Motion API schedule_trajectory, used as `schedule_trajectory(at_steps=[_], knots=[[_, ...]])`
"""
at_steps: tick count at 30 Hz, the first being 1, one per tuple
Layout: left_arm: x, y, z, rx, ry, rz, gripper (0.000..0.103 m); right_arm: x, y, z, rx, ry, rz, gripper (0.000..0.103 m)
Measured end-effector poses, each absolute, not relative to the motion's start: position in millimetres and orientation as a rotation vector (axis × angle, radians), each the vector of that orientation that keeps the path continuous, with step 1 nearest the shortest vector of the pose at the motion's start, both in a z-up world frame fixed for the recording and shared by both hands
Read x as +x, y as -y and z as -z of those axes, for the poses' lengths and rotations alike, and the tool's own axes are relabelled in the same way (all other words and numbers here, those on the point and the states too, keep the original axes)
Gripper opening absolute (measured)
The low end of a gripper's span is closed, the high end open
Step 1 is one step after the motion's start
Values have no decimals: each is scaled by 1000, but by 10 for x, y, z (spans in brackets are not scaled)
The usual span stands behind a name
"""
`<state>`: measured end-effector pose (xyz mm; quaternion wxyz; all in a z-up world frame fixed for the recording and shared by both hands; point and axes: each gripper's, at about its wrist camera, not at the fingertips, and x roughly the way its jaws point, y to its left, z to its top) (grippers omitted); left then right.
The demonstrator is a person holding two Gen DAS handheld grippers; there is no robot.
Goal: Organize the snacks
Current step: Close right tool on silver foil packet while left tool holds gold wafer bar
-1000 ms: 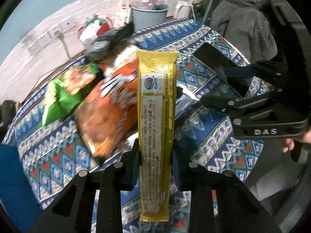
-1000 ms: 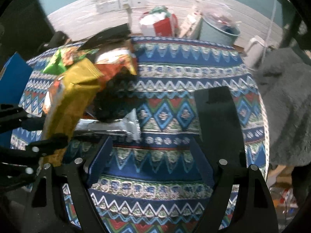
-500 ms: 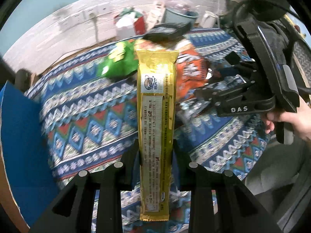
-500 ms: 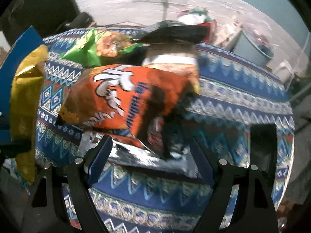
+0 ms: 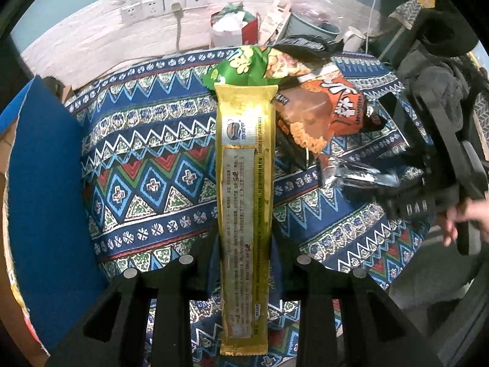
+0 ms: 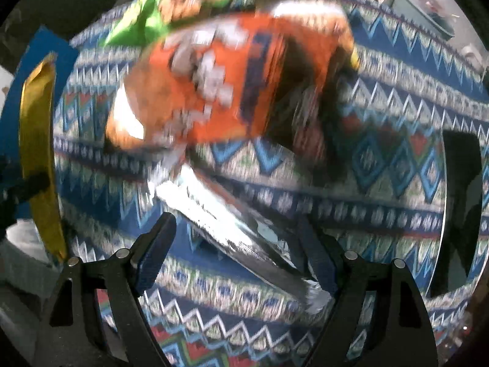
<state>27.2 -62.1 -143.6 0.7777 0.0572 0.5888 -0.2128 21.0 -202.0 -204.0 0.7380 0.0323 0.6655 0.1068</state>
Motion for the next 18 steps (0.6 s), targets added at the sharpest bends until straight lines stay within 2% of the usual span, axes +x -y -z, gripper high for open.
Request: schedule_trajectory(at_steps=[5,6,12,15,17,18], knots=[[294,664,1612,113,-1325,441,29,77,1848,2062,-58,-1463,-255,83],[296,671,1636,118,-1329,437,29,64,1821,2059,-75,-1449,-252,80],[286,700,1711,112,-1350,434,31,-12,1621,2021,-175,-1368,-260,42],[292,716,1749,105,-1372,427,38,-79,1558,1987,-179,-1369,-274,36],[305,724,1789,92,-1393,424,52,-131,1529,1987,-161,-1394,-278,30],[301,723,1800,88,-1399,422,55,-172,1522,1976,-138,-1406,-277,30]])
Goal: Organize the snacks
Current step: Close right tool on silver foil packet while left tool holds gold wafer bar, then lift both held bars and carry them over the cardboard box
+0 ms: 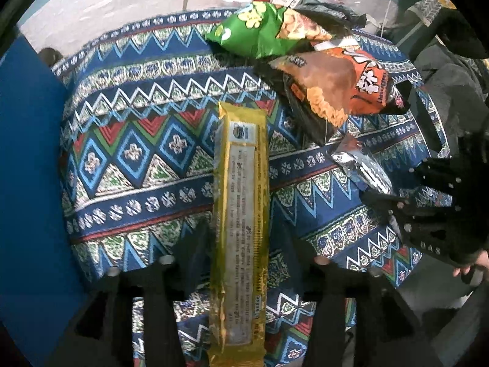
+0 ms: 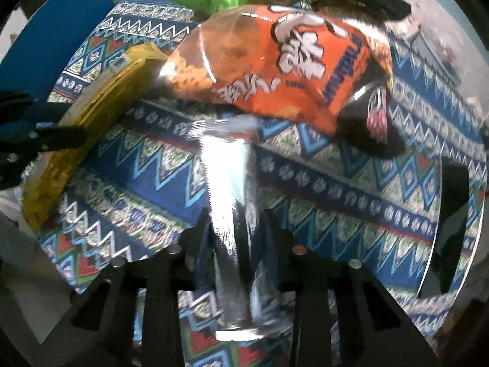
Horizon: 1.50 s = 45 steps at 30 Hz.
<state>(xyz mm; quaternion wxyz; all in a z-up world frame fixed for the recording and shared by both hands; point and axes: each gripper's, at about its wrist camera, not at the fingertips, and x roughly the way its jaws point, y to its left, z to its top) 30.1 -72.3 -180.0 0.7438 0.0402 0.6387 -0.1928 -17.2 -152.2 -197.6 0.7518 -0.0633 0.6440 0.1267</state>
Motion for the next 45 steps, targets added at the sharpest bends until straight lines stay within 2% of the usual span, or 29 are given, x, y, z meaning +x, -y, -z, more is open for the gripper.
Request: schedule_trajectory(at_steps=[2,4,7,12,13,14,15,17,34,45], knots=[[309,742,1836,87,-1417,415,62,-208,1508,1953,-118,-1407,-280,31],[319,782,1865,86,-1426,417,66,-202,1489,1918,-134,-1380,-261,40],[337,851,1879,98,-1418,414,72,-141,1425,1897,-132,-1353,-249,42],[337,933,1893,129,-1405,425,72,-38,1414,2002,-142,-1331,-226,42],[342,1030,1916,130,-1402,429,65,-35,1352,2027,-149,-1319,-224,38],[332,1044,1915,144,-1394,424,45,-43,1308,2048,-143,-1319,-237,32],[329,1092,1926,171,-1391,418,35,-54,1293,2042,-141,-1315,-237,25],[316,1112,1924,173,-1396,434,32,-100,1232,2027,-159,-1316,-225,25],[91,691,1445,170,-1320,381,29,-589,1175,1473,-81,-1258,-260,25],[34,452,1036,137,-1224,352,29,-366,1203,1066,-60,-1166,-279,25]])
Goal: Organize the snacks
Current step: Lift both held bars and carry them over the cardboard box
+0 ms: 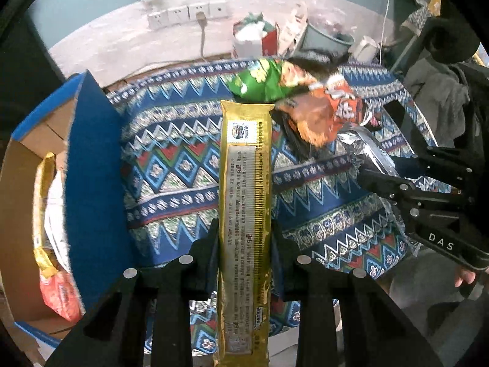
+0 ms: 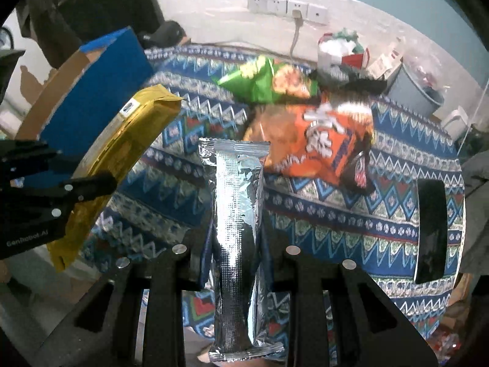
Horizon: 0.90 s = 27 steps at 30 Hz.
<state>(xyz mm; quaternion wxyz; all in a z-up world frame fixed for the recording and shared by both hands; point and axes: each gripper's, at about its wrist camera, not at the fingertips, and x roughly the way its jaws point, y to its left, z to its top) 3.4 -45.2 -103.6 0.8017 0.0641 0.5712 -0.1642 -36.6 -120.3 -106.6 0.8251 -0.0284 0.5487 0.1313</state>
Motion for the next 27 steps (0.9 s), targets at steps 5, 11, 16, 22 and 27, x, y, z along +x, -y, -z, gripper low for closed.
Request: schedule_trajectory(at_steps=[5,11,16,22,27], knots=[[77,319,844,118,-1174,327,29,-262,1094,946,-54,-1128,-283,25],[124,172,608,113,-1110,296,29,-119,970,801,-42,-1086,-289,25],[152,38,412,97,-1069,288,29,-12,856,679,-31,-1058,-301,25],[145,-131,229,90,-1022,264,29,129,690,537,-14,-1025,-318,25],[155,-343,103,64,-990,238,29,203,483,435,-20,-1004,-345,25]])
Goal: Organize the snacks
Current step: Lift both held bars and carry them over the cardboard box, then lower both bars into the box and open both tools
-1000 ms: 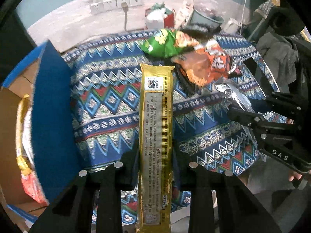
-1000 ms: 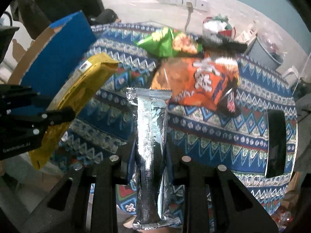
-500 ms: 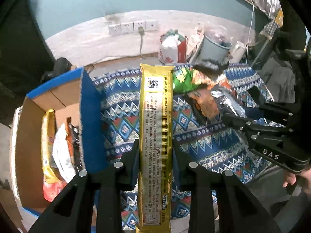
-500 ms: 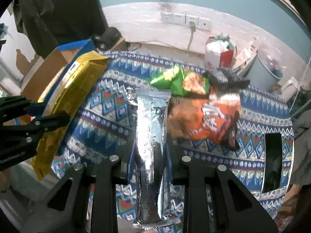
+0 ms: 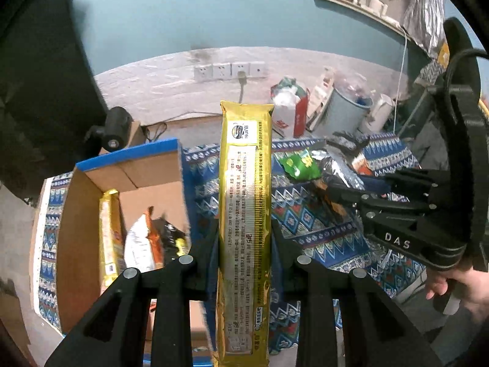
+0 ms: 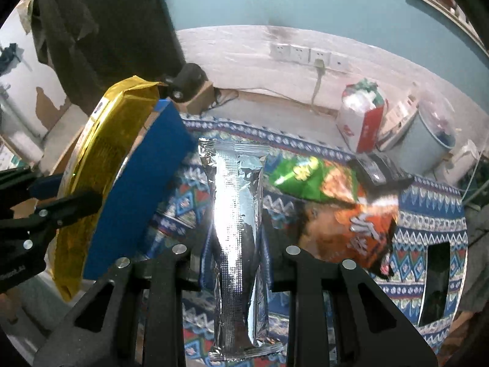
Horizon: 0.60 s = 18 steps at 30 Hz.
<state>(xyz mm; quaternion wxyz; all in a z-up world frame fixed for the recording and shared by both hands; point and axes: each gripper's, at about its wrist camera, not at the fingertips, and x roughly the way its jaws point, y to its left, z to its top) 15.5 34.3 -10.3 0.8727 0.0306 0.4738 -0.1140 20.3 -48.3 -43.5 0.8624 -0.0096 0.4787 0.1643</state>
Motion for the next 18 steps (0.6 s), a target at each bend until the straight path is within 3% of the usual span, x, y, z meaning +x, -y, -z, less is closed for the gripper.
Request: schedule_trajectory(at_steps=[18], knots=[[160,-1066,34,-27,-962,144,29,435,-369,259,-40,-982,-461,25]])
